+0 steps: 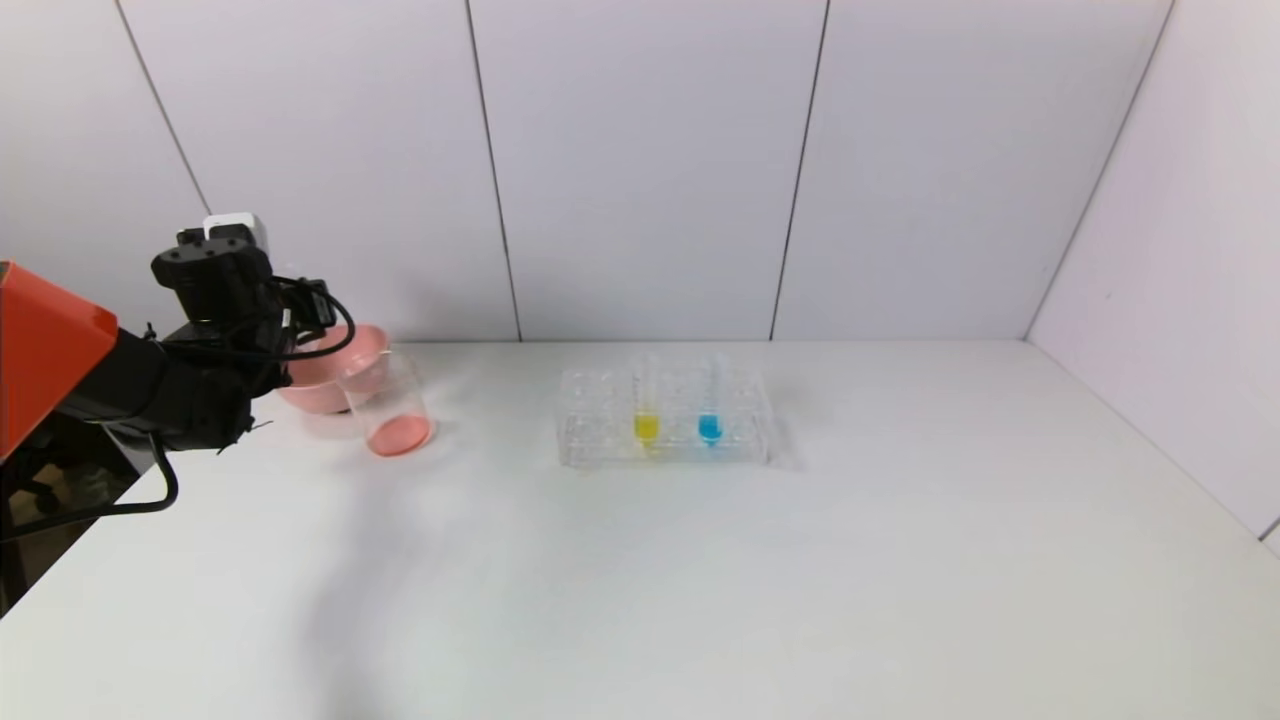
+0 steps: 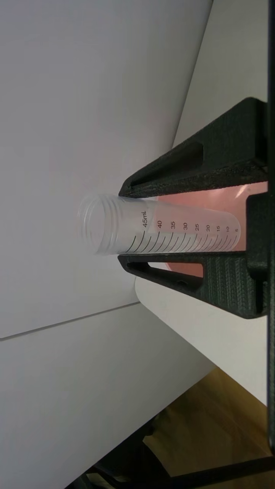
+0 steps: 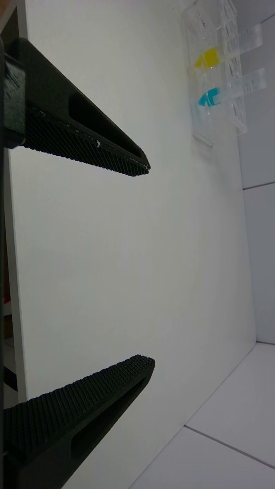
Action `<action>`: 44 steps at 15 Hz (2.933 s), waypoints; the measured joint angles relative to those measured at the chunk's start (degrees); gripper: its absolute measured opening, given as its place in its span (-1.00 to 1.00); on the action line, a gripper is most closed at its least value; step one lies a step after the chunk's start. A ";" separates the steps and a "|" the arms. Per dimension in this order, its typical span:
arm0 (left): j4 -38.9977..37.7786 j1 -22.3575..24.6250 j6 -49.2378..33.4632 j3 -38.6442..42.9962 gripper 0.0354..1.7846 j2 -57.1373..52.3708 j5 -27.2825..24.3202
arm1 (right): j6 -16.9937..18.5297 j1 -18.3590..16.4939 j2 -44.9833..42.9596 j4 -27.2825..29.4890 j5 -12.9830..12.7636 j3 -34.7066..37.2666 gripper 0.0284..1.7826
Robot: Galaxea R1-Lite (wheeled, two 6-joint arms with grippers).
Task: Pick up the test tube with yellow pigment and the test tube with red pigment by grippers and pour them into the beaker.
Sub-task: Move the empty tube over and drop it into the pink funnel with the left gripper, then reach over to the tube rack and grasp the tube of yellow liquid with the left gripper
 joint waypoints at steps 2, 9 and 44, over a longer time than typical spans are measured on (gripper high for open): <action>-0.27 0.00 -0.02 -0.18 -0.25 0.45 -0.05 | 0.00 0.00 0.00 0.02 0.00 0.00 0.92; -0.27 0.00 -0.02 1.11 0.85 -1.05 -0.22 | 0.02 0.00 0.00 0.02 0.00 0.00 0.92; -2.69 -51.74 -2.95 6.05 0.98 2.27 21.69 | 0.02 0.00 0.00 0.00 0.00 0.00 0.92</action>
